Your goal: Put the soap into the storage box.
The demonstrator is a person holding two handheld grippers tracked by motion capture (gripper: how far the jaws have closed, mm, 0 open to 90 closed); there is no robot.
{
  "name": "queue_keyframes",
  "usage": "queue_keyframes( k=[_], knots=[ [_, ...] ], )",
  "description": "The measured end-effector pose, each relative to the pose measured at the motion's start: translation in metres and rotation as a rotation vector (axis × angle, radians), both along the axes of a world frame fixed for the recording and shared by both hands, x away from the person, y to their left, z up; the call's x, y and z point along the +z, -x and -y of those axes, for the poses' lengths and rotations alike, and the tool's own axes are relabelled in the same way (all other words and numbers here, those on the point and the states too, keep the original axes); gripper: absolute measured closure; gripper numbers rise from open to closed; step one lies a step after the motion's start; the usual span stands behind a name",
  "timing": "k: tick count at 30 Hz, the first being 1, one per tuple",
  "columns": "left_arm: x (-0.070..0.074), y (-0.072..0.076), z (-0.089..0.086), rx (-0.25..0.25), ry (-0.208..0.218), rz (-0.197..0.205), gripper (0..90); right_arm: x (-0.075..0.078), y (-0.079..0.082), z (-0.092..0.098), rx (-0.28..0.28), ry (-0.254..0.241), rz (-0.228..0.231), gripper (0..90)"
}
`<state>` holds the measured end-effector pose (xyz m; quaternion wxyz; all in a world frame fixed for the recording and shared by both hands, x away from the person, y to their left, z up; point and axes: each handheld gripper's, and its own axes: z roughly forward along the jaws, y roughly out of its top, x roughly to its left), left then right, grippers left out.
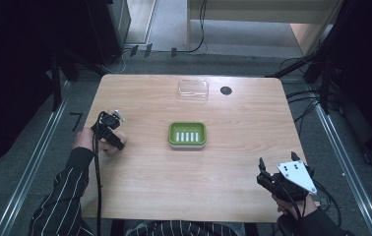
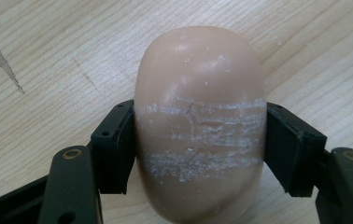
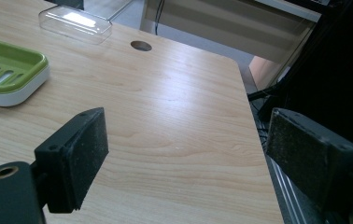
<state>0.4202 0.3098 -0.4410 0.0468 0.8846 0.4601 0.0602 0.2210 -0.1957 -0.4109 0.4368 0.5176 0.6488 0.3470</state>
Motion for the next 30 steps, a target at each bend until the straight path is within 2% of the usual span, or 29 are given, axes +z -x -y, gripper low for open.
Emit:
queue_keyframes(
  k=[10,30],
  knots=[
    [0.011,0.004,0.008,-0.034,-0.001,0.027,33.6,0.0,0.0,0.001,-0.009,-0.01,-0.002,13.6],
    [0.025,0.007,0.026,-0.114,0.002,0.048,33.6,-0.001,0.0,0.002,-0.004,0.002,-0.005,13.6]
  ],
)
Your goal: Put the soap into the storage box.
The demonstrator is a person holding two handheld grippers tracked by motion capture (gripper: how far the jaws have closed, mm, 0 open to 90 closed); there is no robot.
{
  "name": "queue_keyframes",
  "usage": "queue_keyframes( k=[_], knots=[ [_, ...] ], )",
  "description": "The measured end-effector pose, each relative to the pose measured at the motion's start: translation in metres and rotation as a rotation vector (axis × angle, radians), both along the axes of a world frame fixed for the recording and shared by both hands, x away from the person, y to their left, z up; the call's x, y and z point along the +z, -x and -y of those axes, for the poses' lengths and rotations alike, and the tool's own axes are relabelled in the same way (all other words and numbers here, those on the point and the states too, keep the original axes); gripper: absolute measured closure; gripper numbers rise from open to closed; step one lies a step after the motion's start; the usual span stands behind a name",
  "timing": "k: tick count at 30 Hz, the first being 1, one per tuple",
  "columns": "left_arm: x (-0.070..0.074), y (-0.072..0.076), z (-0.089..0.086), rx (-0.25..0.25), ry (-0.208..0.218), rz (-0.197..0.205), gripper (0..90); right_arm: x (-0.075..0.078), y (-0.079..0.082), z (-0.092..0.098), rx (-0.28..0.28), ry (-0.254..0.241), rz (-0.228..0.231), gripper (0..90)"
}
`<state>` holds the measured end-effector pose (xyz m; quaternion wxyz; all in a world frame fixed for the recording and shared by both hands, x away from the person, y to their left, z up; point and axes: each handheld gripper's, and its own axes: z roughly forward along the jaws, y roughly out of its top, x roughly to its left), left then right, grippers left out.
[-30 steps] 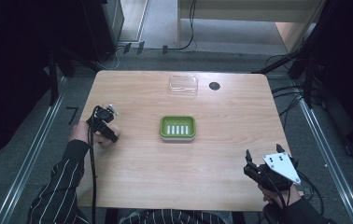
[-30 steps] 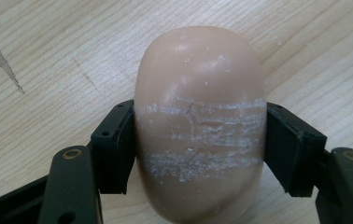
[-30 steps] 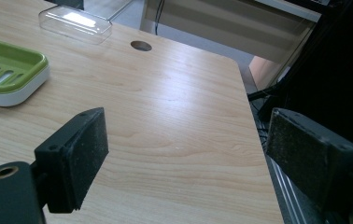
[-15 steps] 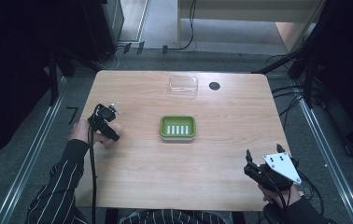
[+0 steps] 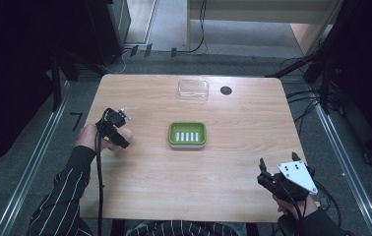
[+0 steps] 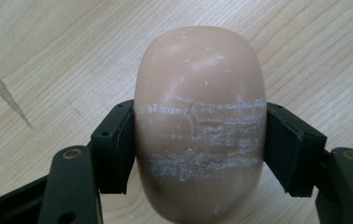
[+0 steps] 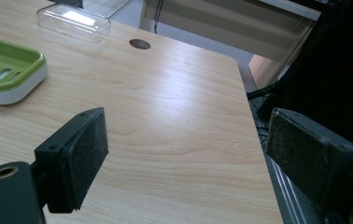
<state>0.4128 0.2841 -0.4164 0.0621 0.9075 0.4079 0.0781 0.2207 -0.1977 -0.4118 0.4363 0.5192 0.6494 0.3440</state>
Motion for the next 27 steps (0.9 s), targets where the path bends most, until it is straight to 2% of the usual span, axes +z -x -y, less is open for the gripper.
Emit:
queue_keyframes(
  k=[7,11,27],
  knots=[
    [0.003,-0.002,0.012,-0.034,0.009,0.017,33.6,0.0,0.003,0.003,-0.013,-0.005,0.004,13.6],
    [0.004,-0.003,0.017,-0.051,0.004,0.015,33.6,0.0,0.004,0.003,-0.016,-0.005,0.001,13.6],
    [0.012,-0.004,0.036,-0.11,0.035,0.024,33.6,0.0,0.004,0.001,-0.015,0.003,-0.003,13.6]
  ],
)
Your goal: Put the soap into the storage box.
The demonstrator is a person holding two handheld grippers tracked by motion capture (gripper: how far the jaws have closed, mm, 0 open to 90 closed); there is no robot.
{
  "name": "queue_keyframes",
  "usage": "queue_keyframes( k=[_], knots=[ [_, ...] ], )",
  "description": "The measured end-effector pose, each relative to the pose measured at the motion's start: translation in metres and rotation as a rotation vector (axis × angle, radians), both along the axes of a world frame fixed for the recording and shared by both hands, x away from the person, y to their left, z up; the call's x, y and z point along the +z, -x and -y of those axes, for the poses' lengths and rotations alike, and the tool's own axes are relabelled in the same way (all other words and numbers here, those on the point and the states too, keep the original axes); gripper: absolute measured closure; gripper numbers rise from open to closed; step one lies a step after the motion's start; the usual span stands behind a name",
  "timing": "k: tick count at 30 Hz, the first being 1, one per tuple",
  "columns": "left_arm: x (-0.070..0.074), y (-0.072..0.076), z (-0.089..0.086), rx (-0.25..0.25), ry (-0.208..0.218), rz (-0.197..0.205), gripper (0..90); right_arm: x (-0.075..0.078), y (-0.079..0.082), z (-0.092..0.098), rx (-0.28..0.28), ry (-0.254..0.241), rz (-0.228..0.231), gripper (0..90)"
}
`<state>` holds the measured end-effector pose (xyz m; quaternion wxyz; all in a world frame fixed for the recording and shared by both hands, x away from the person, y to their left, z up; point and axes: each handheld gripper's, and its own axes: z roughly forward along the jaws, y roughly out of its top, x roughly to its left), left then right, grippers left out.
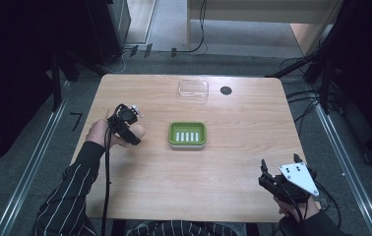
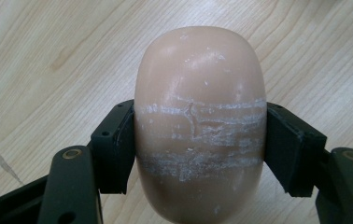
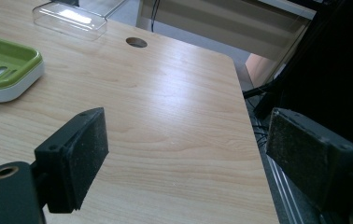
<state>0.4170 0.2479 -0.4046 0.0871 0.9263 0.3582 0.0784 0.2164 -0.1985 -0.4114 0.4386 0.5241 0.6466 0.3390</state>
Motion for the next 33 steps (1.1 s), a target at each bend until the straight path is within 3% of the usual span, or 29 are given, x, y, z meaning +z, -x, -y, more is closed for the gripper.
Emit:
queue_keyframes(
  k=[33],
  knots=[
    [0.013,-0.015,0.046,-0.145,0.007,0.03,33.6,-0.001,0.004,0.008,-0.024,-0.004,0.002,13.6]
  ],
)
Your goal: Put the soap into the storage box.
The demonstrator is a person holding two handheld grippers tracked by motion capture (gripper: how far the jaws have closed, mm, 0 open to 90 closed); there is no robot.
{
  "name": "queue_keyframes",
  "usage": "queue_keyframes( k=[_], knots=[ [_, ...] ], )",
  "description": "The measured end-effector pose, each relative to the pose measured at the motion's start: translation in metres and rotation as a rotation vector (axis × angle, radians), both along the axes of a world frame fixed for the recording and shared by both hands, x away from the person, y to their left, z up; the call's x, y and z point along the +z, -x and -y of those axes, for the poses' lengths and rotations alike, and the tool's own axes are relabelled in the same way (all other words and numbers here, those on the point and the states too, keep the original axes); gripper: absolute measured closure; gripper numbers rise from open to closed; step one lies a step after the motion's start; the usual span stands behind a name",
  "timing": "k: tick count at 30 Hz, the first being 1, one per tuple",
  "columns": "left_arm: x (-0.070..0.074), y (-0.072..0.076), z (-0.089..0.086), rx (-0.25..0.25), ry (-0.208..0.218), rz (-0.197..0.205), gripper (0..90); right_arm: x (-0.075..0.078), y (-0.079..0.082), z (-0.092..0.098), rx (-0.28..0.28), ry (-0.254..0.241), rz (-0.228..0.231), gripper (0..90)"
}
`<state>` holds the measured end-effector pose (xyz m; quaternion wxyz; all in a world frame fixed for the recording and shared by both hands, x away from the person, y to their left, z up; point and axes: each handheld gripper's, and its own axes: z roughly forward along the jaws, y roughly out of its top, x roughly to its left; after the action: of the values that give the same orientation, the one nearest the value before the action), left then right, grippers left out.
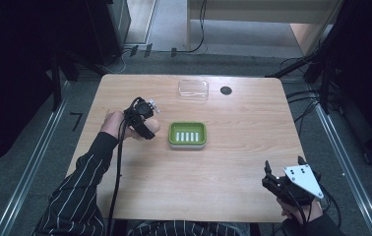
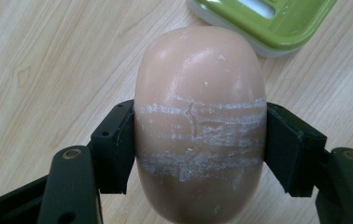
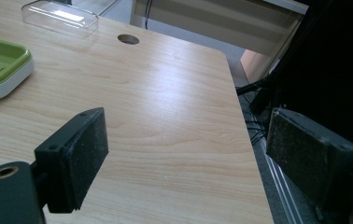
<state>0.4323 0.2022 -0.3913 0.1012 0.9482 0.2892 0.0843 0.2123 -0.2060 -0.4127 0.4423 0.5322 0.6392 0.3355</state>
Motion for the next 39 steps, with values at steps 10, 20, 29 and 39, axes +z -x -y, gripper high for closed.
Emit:
queue_keyframes(
  k=[10,20,29,39],
  knots=[
    [0.001,-0.001,0.013,-0.05,0.002,-0.002,33.6,0.001,0.003,-0.001,-0.003,0.007,0.001,13.6],
    [0.001,-0.005,0.026,-0.093,-0.005,0.004,33.6,0.0,0.006,0.002,-0.017,-0.001,-0.001,13.5],
    [0.003,-0.007,0.037,-0.127,-0.002,0.01,33.6,0.0,0.01,0.004,-0.033,0.001,-0.004,13.6],
    [0.005,-0.009,0.048,-0.17,0.005,0.017,33.6,0.001,0.014,0.006,-0.045,0.006,-0.006,13.6]
  ],
)
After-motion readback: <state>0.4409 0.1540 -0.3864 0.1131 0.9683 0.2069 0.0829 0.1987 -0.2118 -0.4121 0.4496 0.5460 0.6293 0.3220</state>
